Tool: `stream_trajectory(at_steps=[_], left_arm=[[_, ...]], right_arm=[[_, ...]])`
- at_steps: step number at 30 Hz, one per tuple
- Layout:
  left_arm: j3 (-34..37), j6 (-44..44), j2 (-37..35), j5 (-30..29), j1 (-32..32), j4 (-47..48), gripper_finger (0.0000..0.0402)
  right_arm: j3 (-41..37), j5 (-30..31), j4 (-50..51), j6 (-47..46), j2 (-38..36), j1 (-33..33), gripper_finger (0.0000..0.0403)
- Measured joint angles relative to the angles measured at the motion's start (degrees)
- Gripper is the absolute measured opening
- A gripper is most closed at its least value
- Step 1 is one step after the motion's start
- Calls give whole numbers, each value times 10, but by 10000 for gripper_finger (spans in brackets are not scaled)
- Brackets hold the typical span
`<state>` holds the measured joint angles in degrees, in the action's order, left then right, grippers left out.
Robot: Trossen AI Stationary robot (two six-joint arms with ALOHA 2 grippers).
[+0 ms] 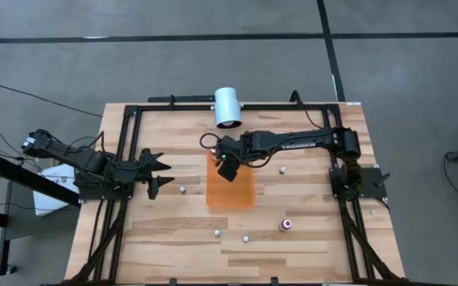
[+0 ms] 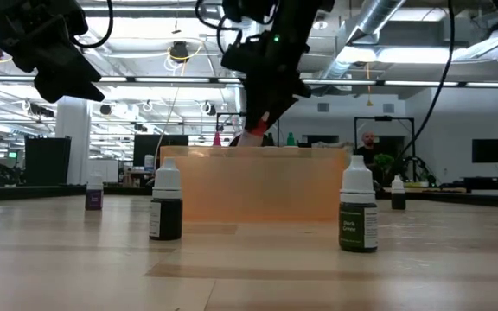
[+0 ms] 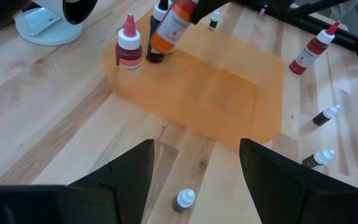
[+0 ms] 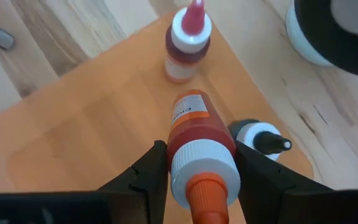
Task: Pick & Place food coloring
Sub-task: Put the large orange food coloring bottle into the bin
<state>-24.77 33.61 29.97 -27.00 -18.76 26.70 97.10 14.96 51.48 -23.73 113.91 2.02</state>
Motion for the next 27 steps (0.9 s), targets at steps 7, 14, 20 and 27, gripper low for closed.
stream_trajectory(at_steps=[7,14,20,27], left_arm=[[0,0,0,-1,0,0,229],[0,0,0,-3,0,0,229],[0,0,0,-3,0,-1,229],[0,1,0,-3,0,-1,229]], right_arm=[[0,3,-8,17,-1,4,151],[0,-15,-9,53,-2,8,145],[31,-16,14,92,-2,7,150],[61,-11,42,123,-2,20,143]])
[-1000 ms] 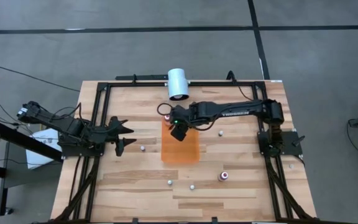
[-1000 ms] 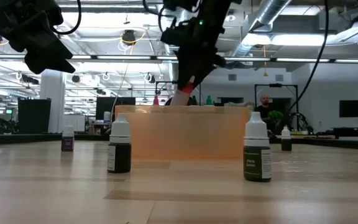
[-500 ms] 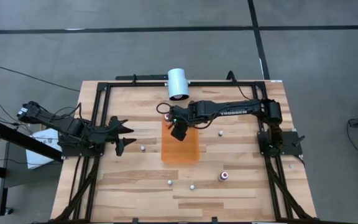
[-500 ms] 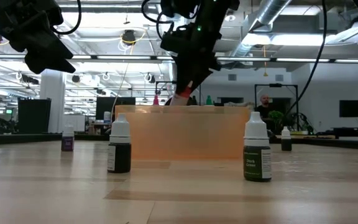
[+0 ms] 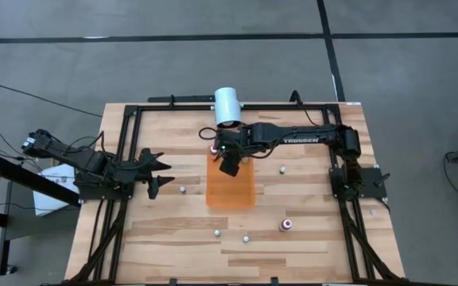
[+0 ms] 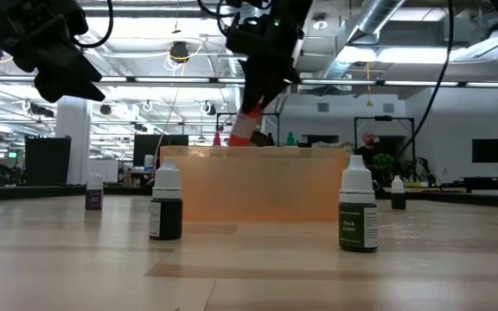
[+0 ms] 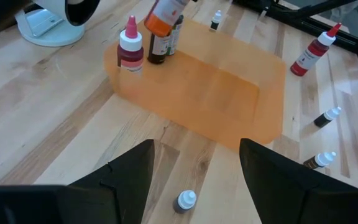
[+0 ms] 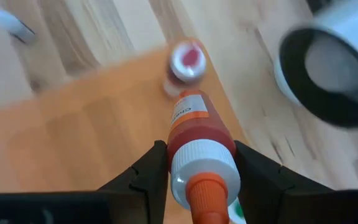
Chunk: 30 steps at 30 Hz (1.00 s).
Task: Pick & Place food coloring
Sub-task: Put the large orange food coloring bottle into the bin
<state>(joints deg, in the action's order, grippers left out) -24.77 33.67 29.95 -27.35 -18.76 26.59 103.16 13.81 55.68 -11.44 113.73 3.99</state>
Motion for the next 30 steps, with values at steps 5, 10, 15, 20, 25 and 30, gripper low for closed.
stream_trajectory(at_steps=[5,10,15,20,25,30], left_arm=[[0,0,0,0,0,0,229],[0,0,0,0,0,0,229],[0,0,0,0,0,0,229],[0,0,0,-1,0,0,229],[0,0,0,-2,0,-2,229],[0,0,0,-3,0,-5,229]], right_arm=[[1,-2,30,15,0,9,153],[1,-20,30,25,0,7,146],[1,-22,21,30,0,-2,147],[1,-21,21,40,0,-2,152],[14,-18,6,46,18,4,146],[72,-7,68,71,77,10,154]])
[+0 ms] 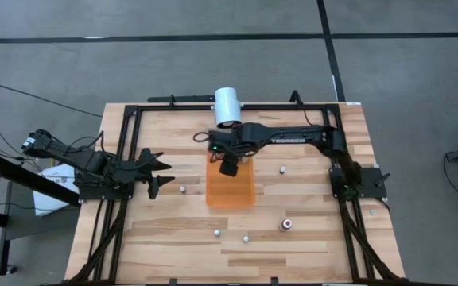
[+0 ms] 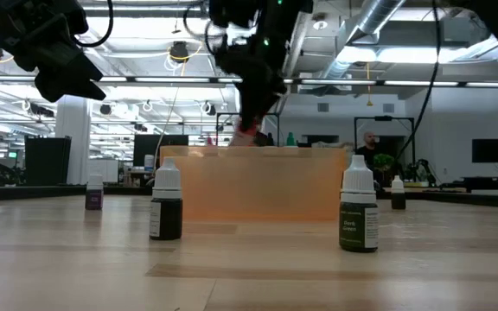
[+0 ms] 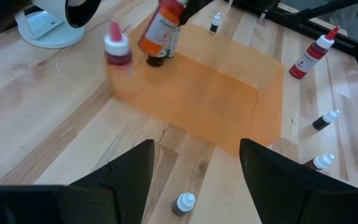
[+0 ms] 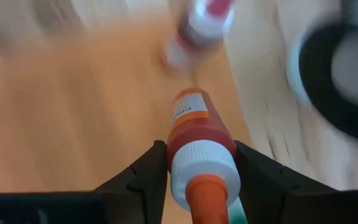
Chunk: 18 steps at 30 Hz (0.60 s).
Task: Pick & Place food coloring
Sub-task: Put the large orange food coloring bottle into the bin
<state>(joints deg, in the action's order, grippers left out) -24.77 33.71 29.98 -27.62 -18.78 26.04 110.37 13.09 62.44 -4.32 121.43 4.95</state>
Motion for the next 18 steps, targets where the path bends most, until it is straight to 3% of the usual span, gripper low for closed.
stream_trajectory(at_steps=[6,18], left_arm=[[0,0,0,0,0,0,229],[0,-4,0,0,1,2,229]], right_arm=[[67,18,44,18,55,5,156],[71,17,34,29,64,4,160]])
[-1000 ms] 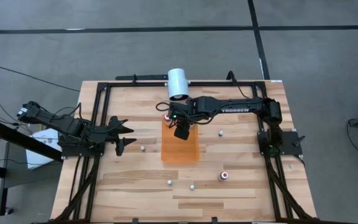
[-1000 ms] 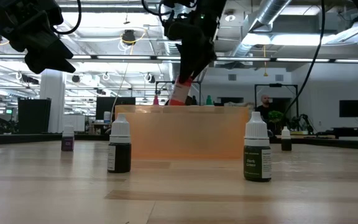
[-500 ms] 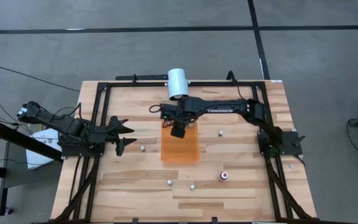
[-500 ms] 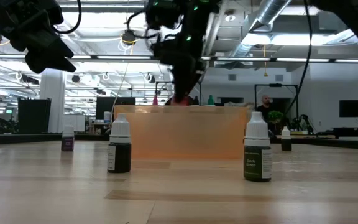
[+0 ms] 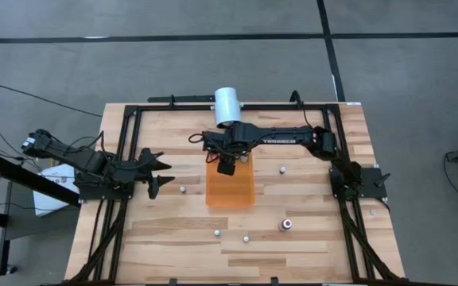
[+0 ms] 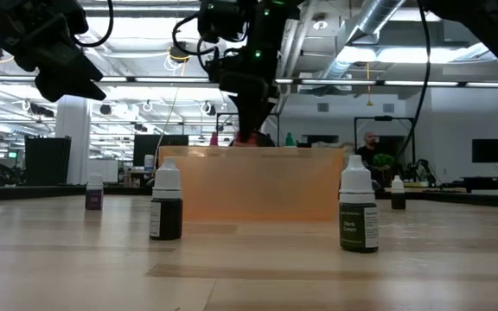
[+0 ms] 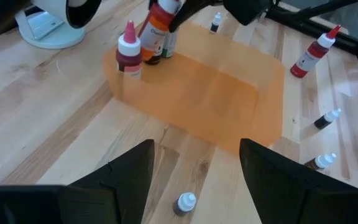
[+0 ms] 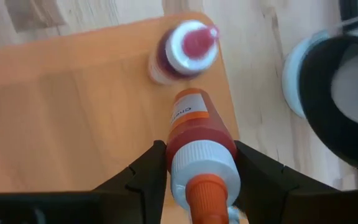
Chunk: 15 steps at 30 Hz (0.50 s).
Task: Pick & Place food coloring
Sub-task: Put the large orange food coloring bottle into the bin
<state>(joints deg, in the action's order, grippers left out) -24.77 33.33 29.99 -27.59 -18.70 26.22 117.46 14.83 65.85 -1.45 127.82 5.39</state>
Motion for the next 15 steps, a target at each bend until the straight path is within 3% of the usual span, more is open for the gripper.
stream_trajectory(at_steps=[15], left_arm=[[0,-5,0,1,0,0,229]], right_arm=[[-2,-12,1,6,21,-13,177]])
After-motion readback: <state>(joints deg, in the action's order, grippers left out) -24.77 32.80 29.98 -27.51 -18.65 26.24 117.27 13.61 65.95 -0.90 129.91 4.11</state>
